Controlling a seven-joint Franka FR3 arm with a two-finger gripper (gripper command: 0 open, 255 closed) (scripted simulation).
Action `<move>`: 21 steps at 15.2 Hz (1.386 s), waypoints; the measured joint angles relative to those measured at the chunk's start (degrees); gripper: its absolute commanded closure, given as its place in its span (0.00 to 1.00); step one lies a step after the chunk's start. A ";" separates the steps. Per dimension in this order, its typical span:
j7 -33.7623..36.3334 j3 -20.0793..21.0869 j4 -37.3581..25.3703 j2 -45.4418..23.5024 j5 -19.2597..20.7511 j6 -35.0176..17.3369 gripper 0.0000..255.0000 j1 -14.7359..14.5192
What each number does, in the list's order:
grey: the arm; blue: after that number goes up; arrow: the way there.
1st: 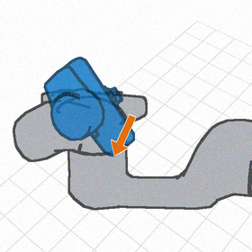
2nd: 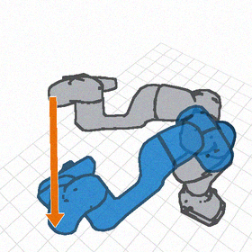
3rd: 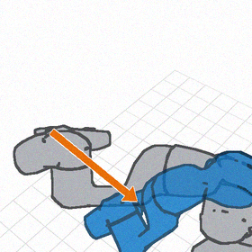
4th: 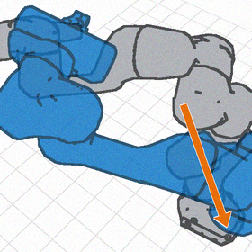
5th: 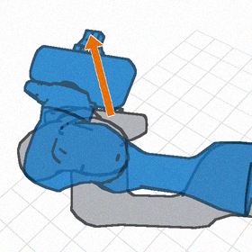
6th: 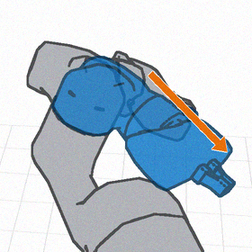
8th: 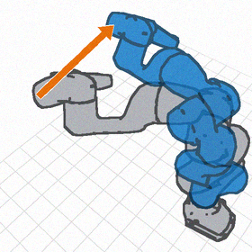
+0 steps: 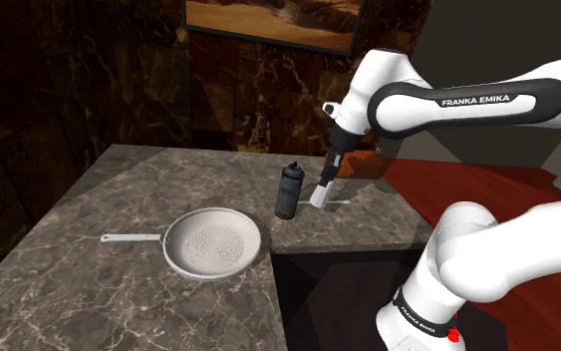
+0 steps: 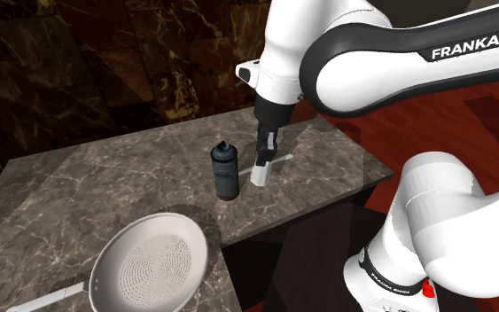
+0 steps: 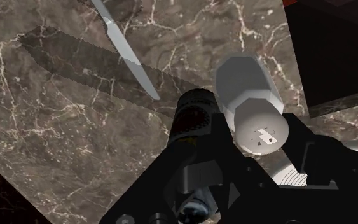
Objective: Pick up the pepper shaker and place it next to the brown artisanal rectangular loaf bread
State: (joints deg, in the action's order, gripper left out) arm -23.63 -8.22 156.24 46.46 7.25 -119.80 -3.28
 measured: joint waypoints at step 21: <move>-8.12 -6.74 -16.90 -7.71 1.64 8.59 1.00 1.24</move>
State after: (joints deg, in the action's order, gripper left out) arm -31.75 -14.96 139.33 38.75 8.89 -111.21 -2.04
